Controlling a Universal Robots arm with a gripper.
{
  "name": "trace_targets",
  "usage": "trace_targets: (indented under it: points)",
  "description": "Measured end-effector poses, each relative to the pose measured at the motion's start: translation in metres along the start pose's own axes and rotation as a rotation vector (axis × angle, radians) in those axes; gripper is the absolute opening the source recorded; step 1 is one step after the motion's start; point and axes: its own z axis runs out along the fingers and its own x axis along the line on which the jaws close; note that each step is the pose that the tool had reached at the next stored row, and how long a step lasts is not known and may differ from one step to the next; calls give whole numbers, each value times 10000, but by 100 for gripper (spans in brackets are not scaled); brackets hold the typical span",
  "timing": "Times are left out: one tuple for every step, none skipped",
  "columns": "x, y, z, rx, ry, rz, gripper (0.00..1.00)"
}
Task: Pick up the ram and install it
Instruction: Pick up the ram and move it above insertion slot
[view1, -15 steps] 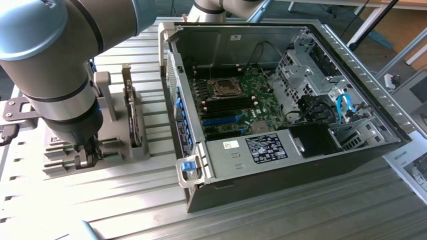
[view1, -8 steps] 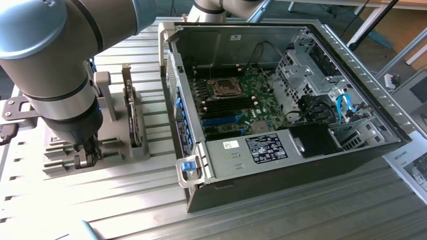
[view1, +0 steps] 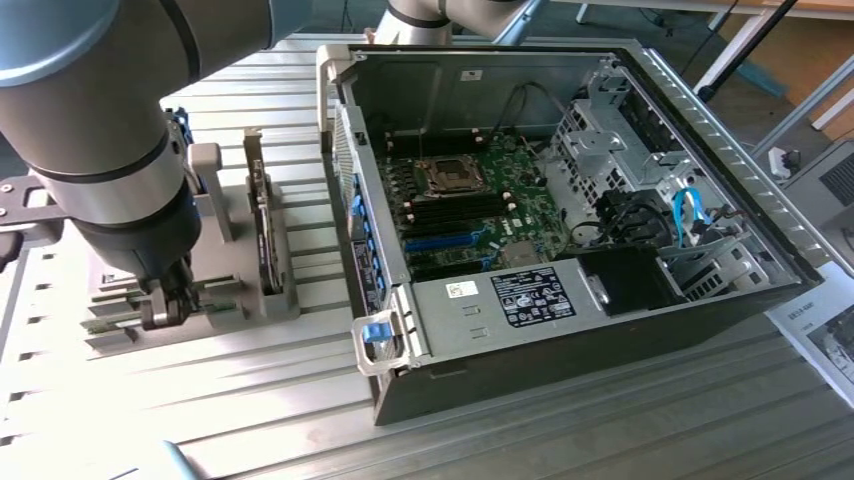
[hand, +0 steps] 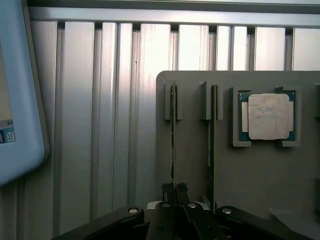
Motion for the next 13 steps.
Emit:
trace_targets:
  points:
    - [0, 0, -24, 0, 0, 0, 12]
    - [0, 0, -47, 0, -1, 0, 12]
    - [1, 0, -70, -1, 0, 0, 12]
    - [1, 0, -94, 0, 0, 1, 12]
    - [2, 0, -116, 0, 0, 0, 12]
    - [2, -1, -137, 0, 0, 0, 12]
    - [2, -1, -161, 0, 0, 1, 12]
    - [3, -2, -184, 0, 0, 0, 12]
    - [3, -2, -210, -1, 0, 0, 12]
    - [4, -3, -238, -1, 1, 0, 12]
    - [4, -4, -265, 0, 0, 0, 12]
    - [5, -5, -291, 1, 0, 0, 12]
    - [5, -6, -320, 0, 0, 1, 12]
